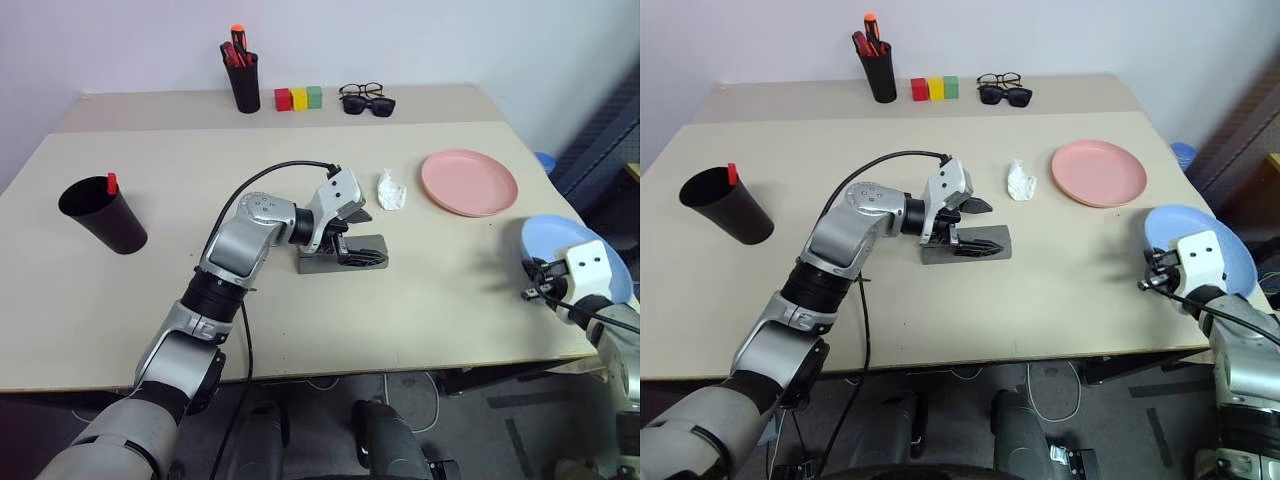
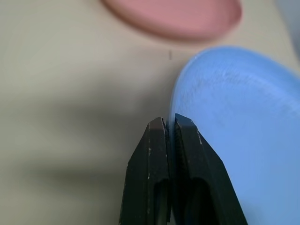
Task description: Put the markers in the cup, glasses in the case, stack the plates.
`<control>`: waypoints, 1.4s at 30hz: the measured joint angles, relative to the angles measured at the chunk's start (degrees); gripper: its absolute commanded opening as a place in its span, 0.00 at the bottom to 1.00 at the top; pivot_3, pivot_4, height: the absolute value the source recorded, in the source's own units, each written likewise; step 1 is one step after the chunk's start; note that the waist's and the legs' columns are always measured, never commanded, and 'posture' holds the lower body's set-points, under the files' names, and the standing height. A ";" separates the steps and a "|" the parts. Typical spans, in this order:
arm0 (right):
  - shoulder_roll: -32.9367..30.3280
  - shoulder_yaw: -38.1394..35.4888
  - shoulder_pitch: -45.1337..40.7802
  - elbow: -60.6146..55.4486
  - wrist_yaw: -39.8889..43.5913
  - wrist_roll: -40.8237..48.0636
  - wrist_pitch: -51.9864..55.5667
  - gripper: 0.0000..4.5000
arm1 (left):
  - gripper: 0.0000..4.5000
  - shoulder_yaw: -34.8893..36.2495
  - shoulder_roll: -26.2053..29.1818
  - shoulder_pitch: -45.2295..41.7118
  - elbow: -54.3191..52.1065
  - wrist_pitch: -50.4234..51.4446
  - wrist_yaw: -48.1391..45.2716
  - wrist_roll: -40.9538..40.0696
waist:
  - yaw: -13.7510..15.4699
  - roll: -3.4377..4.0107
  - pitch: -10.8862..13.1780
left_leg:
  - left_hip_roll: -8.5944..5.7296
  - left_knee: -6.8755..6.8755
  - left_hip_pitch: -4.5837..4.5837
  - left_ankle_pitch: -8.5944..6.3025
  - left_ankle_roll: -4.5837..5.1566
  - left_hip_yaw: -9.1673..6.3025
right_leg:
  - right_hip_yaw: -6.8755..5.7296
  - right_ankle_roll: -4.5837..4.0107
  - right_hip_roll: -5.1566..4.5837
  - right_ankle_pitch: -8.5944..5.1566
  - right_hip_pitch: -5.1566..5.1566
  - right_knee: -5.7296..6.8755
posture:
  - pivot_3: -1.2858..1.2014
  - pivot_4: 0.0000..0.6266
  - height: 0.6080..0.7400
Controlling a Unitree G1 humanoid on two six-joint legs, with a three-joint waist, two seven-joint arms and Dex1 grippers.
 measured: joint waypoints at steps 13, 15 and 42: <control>1.01 20.05 -41.66 40.01 7.84 -11.23 -20.08 0.01 | 1.00 0.25 1.06 3.37 -4.99 5.34 5.83 -3.30 | 0.06 0.15 0.09 | -0.06 -0.12 -0.04 0.01 0.00 0.01 | 0.02 0.27 -0.03 0.07 0.00 -0.11 | 0.52 0.24 1.00; 2.37 22.15 -46.44 50.65 7.67 -13.74 -23.89 0.01 | 1.00 0.68 1.42 4.84 -7.12 6.76 7.24 -3.97 | -0.05 0.16 0.10 | -0.06 -0.18 -0.02 0.01 -0.01 0.01 | 0.02 0.27 -0.04 0.07 -0.01 -0.11 | 0.52 0.24 1.00; 20.25 13.53 -57.75 70.88 8.61 -8.67 -24.67 0.64 | 1.00 14.13 13.46 18.93 -31.74 16.30 10.85 -23.84 | -1.50 0.17 0.11 | -0.03 -0.36 0.22 0.09 -0.13 -0.04 | 0.03 0.40 0.01 0.16 0.00 0.16 | 0.52 0.24 1.00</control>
